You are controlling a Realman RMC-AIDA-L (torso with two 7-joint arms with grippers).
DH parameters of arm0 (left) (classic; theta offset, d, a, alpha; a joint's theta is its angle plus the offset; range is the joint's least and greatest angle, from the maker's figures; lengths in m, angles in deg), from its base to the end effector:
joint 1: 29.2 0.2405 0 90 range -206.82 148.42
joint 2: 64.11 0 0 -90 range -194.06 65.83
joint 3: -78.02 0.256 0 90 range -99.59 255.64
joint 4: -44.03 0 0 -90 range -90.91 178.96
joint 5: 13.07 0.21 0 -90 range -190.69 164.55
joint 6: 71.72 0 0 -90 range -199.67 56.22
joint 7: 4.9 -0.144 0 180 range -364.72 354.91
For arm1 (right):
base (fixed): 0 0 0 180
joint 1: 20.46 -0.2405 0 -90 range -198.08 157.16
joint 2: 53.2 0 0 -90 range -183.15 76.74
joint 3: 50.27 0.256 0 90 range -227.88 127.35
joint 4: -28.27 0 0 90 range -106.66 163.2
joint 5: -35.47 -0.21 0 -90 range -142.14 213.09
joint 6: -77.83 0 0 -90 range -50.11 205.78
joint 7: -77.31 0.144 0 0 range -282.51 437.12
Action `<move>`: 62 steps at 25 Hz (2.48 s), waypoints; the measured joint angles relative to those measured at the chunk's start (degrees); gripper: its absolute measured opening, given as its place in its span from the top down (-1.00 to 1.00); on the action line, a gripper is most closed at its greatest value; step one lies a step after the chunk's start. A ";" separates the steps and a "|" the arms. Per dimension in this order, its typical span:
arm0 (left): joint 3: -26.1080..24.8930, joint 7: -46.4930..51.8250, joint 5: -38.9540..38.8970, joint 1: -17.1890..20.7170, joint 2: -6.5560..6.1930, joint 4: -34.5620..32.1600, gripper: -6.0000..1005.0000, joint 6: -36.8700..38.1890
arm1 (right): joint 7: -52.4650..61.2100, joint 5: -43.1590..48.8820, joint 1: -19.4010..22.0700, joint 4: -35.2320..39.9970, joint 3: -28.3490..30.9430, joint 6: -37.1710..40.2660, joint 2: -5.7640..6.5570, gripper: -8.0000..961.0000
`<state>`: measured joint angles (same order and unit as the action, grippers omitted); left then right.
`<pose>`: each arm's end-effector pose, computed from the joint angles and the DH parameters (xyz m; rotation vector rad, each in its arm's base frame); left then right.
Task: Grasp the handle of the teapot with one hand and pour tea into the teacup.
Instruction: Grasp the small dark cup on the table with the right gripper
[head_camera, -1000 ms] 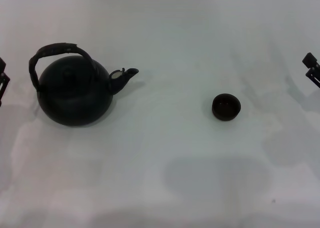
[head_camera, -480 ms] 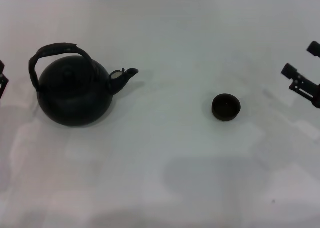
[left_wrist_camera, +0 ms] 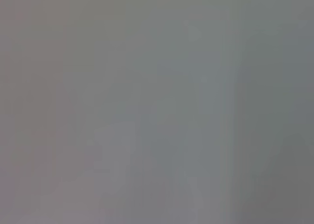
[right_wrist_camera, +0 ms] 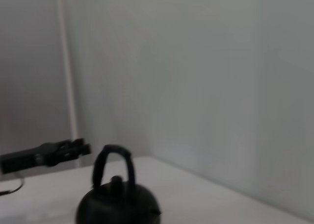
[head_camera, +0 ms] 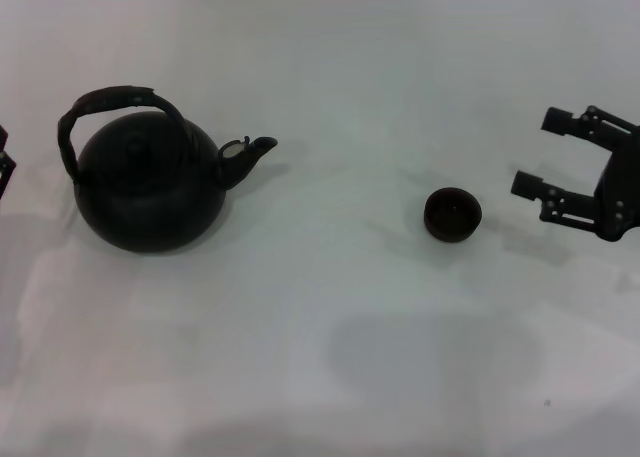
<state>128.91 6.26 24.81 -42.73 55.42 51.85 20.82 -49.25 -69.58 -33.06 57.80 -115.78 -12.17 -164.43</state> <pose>-0.3646 0.2127 -0.0058 -1.5564 -0.5015 -0.7487 0.3180 0.2570 0.0229 -2.4996 0.3742 0.8919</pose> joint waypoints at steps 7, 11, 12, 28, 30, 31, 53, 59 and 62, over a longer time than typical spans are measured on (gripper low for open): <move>0.00 0.00 0.00 0.00 0.00 0.00 -0.54 0.00 | 6.39 6.20 -0.09 7.37 0.05 1.06 -0.38 -0.77; 0.00 0.00 0.00 0.00 0.00 0.00 -0.54 -0.01 | 10.38 10.30 -0.32 11.03 0.05 2.27 -0.74 -0.77; 0.01 0.00 0.00 0.01 0.00 0.00 -0.54 -0.01 | 10.89 11.30 -0.46 11.67 0.04 2.73 -1.09 -0.77; 0.00 0.00 0.00 0.18 0.09 0.18 -0.54 0.03 | 12.02 16.94 -3.63 14.01 -11.71 17.69 -3.44 -0.76; 0.00 0.00 0.00 0.18 0.09 0.44 -0.54 0.11 | 12.04 16.95 -3.71 14.02 -13.12 19.65 -3.45 -0.76; 0.00 0.00 0.00 0.18 0.09 0.49 -0.54 0.13 | 12.05 16.95 -3.73 14.02 -13.90 20.78 -3.45 -0.76; 0.00 0.00 0.00 0.47 0.18 0.62 -0.54 0.33 | 13.20 19.97 -4.64 14.38 -15.43 25.41 -3.55 -0.75; 0.00 0.00 0.00 0.44 0.18 0.62 -0.54 0.27 | 13.14 20.01 -4.63 14.20 -15.52 26.32 -3.55 -0.75; 0.00 0.00 0.00 0.44 0.18 0.61 -0.54 0.24 | 13.03 20.04 -4.63 14.10 -16.09 27.48 -3.55 -0.75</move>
<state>128.91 6.26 24.81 -42.29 55.59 52.46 21.06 -36.22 -49.55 -37.69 71.90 -131.88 15.31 -167.99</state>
